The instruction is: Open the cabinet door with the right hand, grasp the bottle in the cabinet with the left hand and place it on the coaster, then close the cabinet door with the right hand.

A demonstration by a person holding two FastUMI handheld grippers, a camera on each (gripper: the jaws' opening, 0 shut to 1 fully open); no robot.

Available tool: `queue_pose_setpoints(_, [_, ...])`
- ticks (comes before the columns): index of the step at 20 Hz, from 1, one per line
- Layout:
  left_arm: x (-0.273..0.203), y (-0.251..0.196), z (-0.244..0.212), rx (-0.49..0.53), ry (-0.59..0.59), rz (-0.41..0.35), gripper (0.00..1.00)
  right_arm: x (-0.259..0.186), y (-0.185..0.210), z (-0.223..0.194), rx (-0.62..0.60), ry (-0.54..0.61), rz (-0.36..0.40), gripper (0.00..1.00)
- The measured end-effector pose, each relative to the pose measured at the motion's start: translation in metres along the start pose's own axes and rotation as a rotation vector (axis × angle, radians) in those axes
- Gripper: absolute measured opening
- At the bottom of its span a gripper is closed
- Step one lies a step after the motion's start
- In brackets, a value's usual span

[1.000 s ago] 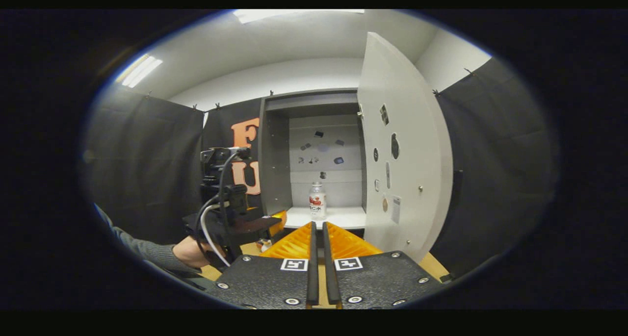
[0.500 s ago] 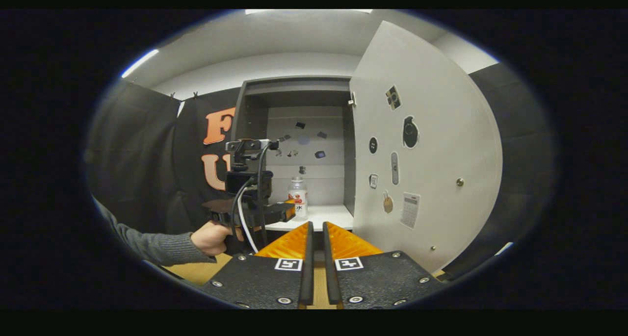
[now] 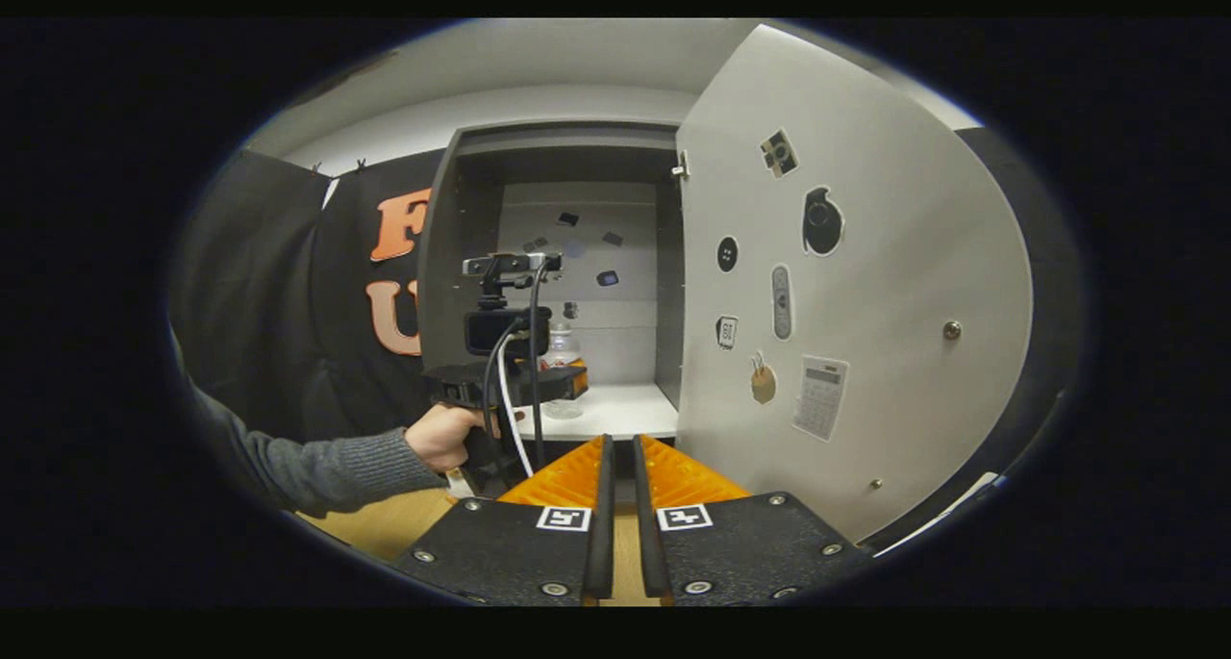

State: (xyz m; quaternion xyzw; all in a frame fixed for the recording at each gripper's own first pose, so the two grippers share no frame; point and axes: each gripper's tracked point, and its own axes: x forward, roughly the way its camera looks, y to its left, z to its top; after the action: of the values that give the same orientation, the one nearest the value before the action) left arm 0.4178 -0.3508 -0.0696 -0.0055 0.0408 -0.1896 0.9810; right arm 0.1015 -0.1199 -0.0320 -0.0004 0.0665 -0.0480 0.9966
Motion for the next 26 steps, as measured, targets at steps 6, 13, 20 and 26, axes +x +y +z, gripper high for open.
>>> queue_pose_setpoints(6, [0.027,0.003,-0.007,0.008,-0.001,0.018,0.96,0.009,-0.001,-0.01,-0.001,0.042,-0.031,0.05])
queue_pose_setpoints(13, [-0.008,0.007,0.004,0.004,-0.032,0.015,0.85,0.0,0.004,-0.016,0.034,0.06,-0.011,0.05])
queue_pose_setpoints(20, [-0.111,0.019,0.019,0.064,-0.114,0.078,0.83,-0.045,-0.002,-0.024,0.048,0.076,0.04,0.05])
queue_pose_setpoints(26, [-0.206,0.032,-0.036,0.061,-0.078,0.139,0.84,-0.084,-0.001,-0.048,0.073,0.129,0.086,0.11])
